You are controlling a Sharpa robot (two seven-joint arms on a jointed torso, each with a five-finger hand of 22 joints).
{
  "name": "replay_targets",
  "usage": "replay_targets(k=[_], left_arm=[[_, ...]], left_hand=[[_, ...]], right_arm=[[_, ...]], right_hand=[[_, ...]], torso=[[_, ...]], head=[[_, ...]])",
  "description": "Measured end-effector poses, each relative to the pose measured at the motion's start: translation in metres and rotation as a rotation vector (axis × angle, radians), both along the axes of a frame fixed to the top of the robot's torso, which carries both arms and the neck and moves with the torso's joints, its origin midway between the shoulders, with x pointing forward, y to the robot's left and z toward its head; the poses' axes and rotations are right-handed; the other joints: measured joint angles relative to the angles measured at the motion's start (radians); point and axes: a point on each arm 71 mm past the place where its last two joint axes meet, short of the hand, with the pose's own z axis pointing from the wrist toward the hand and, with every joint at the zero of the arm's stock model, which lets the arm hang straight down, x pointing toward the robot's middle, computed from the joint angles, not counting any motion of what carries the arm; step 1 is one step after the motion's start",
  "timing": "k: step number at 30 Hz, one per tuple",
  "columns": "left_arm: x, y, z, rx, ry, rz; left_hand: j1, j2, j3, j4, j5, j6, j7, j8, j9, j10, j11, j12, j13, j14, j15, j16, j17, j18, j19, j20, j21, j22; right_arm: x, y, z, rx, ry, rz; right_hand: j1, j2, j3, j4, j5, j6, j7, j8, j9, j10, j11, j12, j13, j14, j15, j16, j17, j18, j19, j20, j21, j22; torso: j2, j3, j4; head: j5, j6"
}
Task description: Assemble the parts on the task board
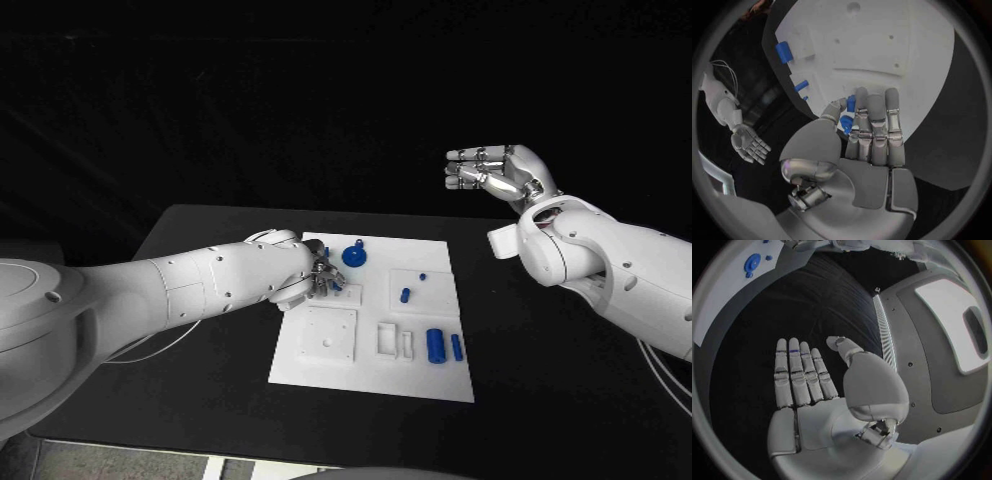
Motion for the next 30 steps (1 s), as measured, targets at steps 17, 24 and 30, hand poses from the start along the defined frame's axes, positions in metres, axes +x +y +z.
replay_targets(k=[17, 24, 30], left_arm=[[-0.0042, 0.0019, -0.0006, 0.013, 0.009, -0.023], [-0.006, 0.0027, -0.0011, 0.016, 0.02, -0.031], [-0.0064, 0.0022, -0.001, 0.017, 0.024, -0.037]], left_hand=[[0.0, 0.0, 0.0, 0.0, 0.003, 0.0, 0.0, 0.0, 0.0, 0.001, 0.0, 0.0, 0.001, 0.002, 0.002, 0.0, -0.002, 0.0, 0.074, 0.002, -0.195, 0.21], [0.0, 0.0, 0.0, 0.0, 0.003, 0.001, -0.001, -0.003, 0.0, 0.004, 0.0, 0.0, 0.004, 0.004, 0.0, 0.0, -0.002, 0.0, 0.084, 0.002, -0.229, 0.246], [0.0, 0.0, 0.0, 0.0, 0.003, 0.001, -0.001, 0.0, 0.0, 0.005, -0.001, 0.0, 0.004, 0.006, 0.001, 0.0, -0.002, 0.0, 0.084, 0.002, -0.229, 0.245]], right_arm=[[0.0011, -0.0003, -0.0022, 0.013, 0.026, 0.015], [0.002, -0.0011, -0.0035, 0.026, 0.041, 0.015], [0.0026, -0.001, -0.0042, 0.035, 0.051, 0.015]], right_hand=[[-0.009, -0.001, 0.0, 0.0, 0.0, 0.0, 0.0, 0.0, 0.0, 0.0, 0.0, 0.0, 0.0, -0.004, 0.004, 0.0, 0.0, 0.0, 0.0, 0.0, 0.0, 0.0], [-0.009, -0.001, 0.003, -0.003, 0.0, -0.003, 0.003, 0.0, 0.0, 0.0, 0.0, 0.0, -0.001, -0.004, 0.004, 0.0, 0.0, 0.0, 0.0, 0.0, 0.0, 0.0], [-0.009, -0.001, 0.003, -0.003, 0.004, -0.008, 0.001, 0.0, 0.0, -0.004, 0.004, 0.0, -0.001, -0.004, 0.004, 0.0, 0.0, 0.0, -0.004, -0.004, 0.0, 0.0]], torso=[[0.002, -0.0005, -0.0003], [0.002, -0.001, 0.0003], [0.002, -0.0011, 0.0002]], head=[[-0.004, -0.004], [-0.007, -0.006], [-0.01, -0.006]])
